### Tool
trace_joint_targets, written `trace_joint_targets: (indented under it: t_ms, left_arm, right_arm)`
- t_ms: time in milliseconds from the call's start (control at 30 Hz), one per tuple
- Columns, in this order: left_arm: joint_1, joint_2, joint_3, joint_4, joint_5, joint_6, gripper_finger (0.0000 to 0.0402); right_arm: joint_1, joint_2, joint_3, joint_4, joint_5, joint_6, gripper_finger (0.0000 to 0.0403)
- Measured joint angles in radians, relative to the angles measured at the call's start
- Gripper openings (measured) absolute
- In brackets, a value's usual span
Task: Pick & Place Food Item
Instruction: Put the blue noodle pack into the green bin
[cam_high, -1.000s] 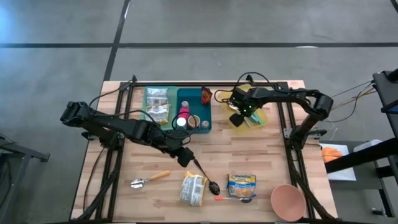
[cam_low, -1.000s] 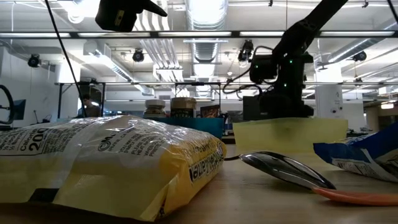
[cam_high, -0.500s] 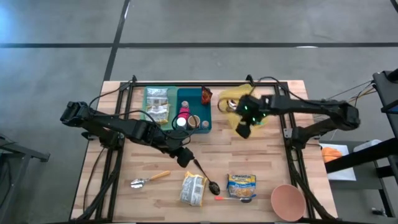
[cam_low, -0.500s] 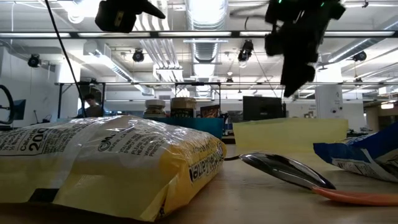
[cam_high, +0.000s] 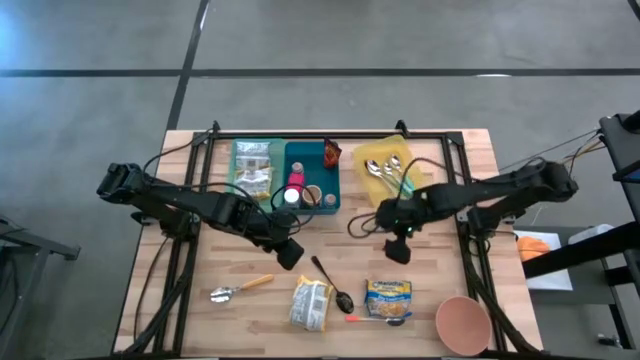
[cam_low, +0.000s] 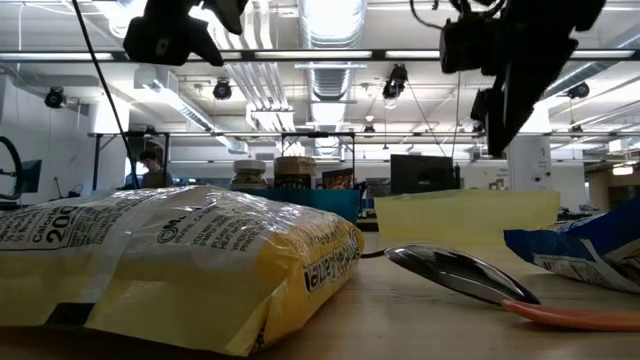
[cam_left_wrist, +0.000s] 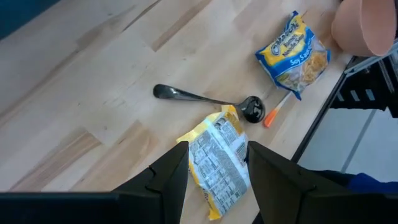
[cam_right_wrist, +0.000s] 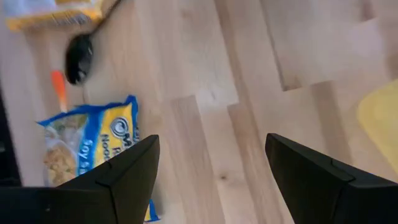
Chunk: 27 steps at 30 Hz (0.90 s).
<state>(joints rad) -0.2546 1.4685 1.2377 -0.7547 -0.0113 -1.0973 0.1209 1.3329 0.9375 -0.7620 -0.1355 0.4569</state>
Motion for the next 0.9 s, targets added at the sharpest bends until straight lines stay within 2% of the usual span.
trace_joint_targets:
  t_ms: [167,333,567,900]
  left_arm:
    - [-0.008,0.0,0.0,-0.019,-0.002,0.0,0.017]
    - [-0.058,0.0,0.0,-0.025,-0.008,0.02,0.017]
    - [-0.109,0.0,0.0,-0.025,-0.097,-0.043,0.017]
    - [-0.123,0.0,0.0,-0.021,-0.144,-0.108,0.017]
  right_arm:
    - [0.039,0.117,-0.001,0.063,-0.007,0.015,0.029]
    - [0.066,0.208,-0.001,0.179,-0.099,0.008,0.029]
    - [0.078,0.317,0.001,0.273,-0.179,-0.021,0.029]
    - [0.114,0.404,0.003,0.345,-0.259,-0.079,0.029]
